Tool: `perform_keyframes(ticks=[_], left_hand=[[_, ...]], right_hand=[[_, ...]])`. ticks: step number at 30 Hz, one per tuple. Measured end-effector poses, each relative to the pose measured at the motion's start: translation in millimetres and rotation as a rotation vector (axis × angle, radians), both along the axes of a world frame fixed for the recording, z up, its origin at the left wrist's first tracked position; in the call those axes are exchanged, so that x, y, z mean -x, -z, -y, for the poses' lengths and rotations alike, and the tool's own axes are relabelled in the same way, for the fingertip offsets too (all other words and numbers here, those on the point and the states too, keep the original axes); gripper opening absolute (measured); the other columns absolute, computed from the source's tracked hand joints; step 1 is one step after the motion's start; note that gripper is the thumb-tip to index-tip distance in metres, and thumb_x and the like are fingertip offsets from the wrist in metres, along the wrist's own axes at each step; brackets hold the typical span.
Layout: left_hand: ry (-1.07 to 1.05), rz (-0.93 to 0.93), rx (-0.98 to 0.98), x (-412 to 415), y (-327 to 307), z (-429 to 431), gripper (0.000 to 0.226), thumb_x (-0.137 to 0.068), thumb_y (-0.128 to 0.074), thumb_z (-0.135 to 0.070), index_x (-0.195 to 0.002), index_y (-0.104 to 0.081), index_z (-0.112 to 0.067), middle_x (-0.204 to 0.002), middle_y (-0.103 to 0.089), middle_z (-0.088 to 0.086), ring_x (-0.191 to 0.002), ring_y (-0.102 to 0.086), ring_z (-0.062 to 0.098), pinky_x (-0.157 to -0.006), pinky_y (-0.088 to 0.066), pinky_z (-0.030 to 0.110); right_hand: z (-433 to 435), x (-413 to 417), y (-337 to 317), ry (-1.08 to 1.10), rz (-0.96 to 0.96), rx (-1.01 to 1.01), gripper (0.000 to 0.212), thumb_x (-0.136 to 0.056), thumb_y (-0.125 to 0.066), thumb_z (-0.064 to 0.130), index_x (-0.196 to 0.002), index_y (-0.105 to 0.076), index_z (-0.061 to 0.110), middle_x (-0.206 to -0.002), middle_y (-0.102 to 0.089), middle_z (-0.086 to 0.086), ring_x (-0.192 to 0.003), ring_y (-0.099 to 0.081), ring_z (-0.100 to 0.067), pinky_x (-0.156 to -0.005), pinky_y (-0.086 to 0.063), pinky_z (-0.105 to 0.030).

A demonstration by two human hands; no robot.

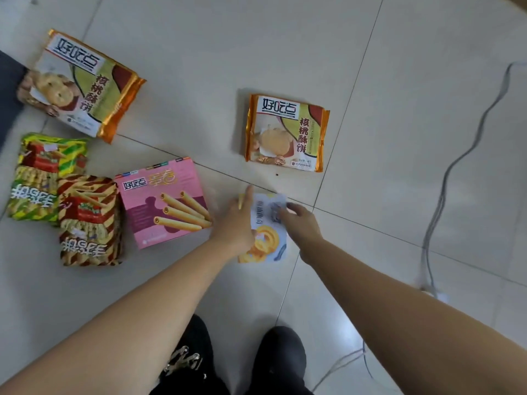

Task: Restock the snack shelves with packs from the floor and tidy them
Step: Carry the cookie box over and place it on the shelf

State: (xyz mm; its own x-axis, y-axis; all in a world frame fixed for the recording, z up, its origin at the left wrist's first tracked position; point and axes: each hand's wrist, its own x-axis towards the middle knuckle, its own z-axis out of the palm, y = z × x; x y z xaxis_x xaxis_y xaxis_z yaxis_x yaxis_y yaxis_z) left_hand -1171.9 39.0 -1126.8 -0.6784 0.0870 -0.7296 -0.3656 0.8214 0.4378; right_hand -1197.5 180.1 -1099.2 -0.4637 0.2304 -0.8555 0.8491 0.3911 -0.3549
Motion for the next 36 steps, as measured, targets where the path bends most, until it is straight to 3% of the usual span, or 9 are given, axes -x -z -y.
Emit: perform_keyframes(ticks=[2,5,10,16,22,27,30,33,36], left_hand=[[-0.115,0.008,0.053,3,-2,10,0.094,-0.088,-0.063,-0.024,-0.152,0.005,-0.028,-0.149,-0.022,0.018,-0.12,-0.052,0.036,-0.094,-0.047,0.041],[-0.152,-0.086,0.197,10,-9,18,0.077,-0.082,-0.068,-0.018,-0.144,-0.023,-0.017,-0.154,-0.009,0.019,-0.118,-0.053,0.038,-0.091,-0.046,0.04],[-0.03,-0.111,0.3,23,-13,19,0.038,-0.089,-0.058,-0.018,-0.124,-0.044,-0.009,-0.129,-0.049,0.014,-0.122,-0.045,0.033,-0.098,-0.038,0.037],[-0.208,-0.187,0.138,24,-55,33,0.036,-0.093,-0.051,-0.023,-0.129,-0.051,-0.017,-0.123,-0.052,0.018,-0.114,-0.05,0.038,-0.092,-0.041,0.04],[-0.439,-0.259,0.078,37,-163,67,0.047,-0.095,-0.041,-0.022,-0.142,-0.041,-0.027,-0.115,-0.052,0.018,-0.111,-0.051,0.037,-0.086,-0.046,0.043],[-0.608,-0.363,0.027,36,-287,105,0.046,-0.099,-0.039,-0.025,-0.146,-0.037,-0.026,-0.109,-0.055,0.018,-0.104,-0.053,0.035,-0.083,-0.046,0.039],[-0.724,-0.492,0.037,32,-372,127,0.039,-0.098,-0.041,-0.024,-0.136,-0.051,-0.021,-0.099,-0.057,0.016,-0.095,-0.054,0.032,-0.07,-0.039,0.034],[-0.883,-0.608,-0.013,25,-458,151,0.02,-0.097,-0.043,-0.014,-0.102,-0.061,-0.008,-0.101,-0.059,0.01,-0.092,-0.055,0.028,-0.068,-0.032,0.028],[-0.925,-0.654,0.038,12,-533,181,0.022,-0.099,-0.041,-0.014,-0.1,-0.061,-0.007,-0.102,-0.066,0.011,-0.095,-0.058,0.032,-0.069,-0.038,0.033]], right_hand=[[12,12,-3,-0.014,-0.072,0.08,0.037,-0.094,-0.051,0.025,-0.13,-0.058,0.021,-0.129,-0.061,0.001,-0.115,-0.057,-0.018,-0.092,-0.044,-0.028],[15,15,-2,0.045,-0.055,-0.012,0.039,-0.095,-0.046,0.017,-0.133,-0.055,0.018,-0.12,-0.06,-0.003,-0.105,-0.055,-0.022,-0.083,-0.041,-0.028],[20,-8,-1,0.382,0.301,0.141,0.023,-0.091,-0.046,0.003,-0.112,-0.055,0.008,-0.087,-0.052,-0.011,-0.09,-0.05,-0.029,-0.088,-0.05,-0.045],[20,5,-37,0.374,-0.027,0.011,0.031,-0.094,-0.053,0.02,-0.123,-0.048,0.013,-0.106,-0.058,-0.003,-0.094,-0.055,-0.021,-0.08,-0.049,-0.036],[53,34,-151,0.213,-0.256,0.045,0.039,-0.095,-0.05,0.029,-0.134,-0.05,0.031,-0.126,-0.061,0.009,-0.109,-0.06,-0.016,-0.081,-0.053,-0.029],[94,60,-279,0.067,-0.405,0.047,0.042,-0.094,-0.048,0.024,-0.134,-0.051,0.035,-0.113,-0.061,0.012,-0.098,-0.059,-0.013,-0.071,-0.044,-0.024],[127,69,-359,-0.01,-0.485,0.088,0.04,-0.091,-0.048,0.022,-0.124,-0.058,0.043,-0.101,-0.065,0.019,-0.097,-0.063,-0.014,-0.078,-0.054,-0.033],[164,76,-440,-0.13,-0.564,0.132,0.042,-0.089,-0.046,0.015,-0.092,-0.065,0.052,-0.077,-0.063,0.029,-0.075,-0.06,-0.009,-0.064,-0.047,-0.018],[199,78,-518,-0.157,-0.64,0.198,0.034,-0.092,-0.055,0.018,-0.116,-0.064,0.04,-0.086,-0.061,0.026,-0.079,-0.058,-0.007,-0.066,-0.043,-0.013]])
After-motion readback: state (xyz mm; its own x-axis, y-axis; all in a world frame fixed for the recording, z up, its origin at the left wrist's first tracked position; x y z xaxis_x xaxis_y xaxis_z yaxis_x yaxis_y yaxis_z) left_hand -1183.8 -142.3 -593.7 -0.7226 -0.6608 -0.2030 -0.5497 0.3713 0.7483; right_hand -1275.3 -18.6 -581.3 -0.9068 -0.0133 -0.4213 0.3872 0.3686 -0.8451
